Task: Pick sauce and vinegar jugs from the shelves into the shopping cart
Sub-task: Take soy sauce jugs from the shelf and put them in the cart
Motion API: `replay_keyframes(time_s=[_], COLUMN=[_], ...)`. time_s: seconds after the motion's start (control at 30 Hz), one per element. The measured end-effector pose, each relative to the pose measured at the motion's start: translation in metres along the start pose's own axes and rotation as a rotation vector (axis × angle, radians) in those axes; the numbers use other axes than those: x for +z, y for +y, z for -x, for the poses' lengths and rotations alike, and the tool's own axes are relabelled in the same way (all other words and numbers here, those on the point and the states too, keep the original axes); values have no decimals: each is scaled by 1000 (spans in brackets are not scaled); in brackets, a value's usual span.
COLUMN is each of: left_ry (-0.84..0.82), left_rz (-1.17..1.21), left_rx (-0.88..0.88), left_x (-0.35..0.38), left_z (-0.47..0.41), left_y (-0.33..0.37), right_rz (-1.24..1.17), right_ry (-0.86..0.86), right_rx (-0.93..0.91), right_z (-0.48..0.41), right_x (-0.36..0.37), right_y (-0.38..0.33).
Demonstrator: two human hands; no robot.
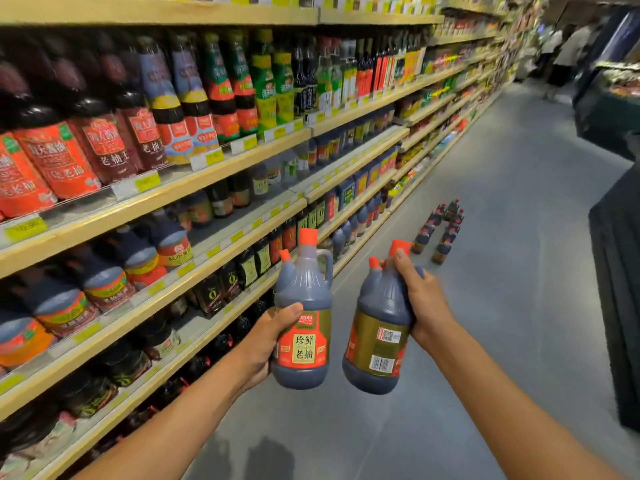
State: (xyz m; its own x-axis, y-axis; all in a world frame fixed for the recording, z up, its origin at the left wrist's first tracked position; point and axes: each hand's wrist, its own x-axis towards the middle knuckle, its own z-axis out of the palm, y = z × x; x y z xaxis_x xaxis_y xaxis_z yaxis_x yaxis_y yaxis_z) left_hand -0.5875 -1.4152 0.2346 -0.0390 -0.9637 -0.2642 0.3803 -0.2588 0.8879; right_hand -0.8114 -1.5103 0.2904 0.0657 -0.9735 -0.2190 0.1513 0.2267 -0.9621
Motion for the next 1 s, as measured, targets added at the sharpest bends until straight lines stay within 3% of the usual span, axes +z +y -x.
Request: replay_keyframes(time_s=[0.37, 0.7, 1.0], left_ry=[139, 333, 517], left_rz=[46, 30, 96], left_rx=[77, 196, 229], left_x=[-30, -102, -145], left_z=[-83, -145, -172], left_y=[30, 70, 83], right_rz=[22, 110, 137], right_ry=[-134, -347, -532], right_rx=[45, 17, 126], right_z=[-126, -239, -312], right_x=[38, 138, 218], right_y=[-4, -18, -10])
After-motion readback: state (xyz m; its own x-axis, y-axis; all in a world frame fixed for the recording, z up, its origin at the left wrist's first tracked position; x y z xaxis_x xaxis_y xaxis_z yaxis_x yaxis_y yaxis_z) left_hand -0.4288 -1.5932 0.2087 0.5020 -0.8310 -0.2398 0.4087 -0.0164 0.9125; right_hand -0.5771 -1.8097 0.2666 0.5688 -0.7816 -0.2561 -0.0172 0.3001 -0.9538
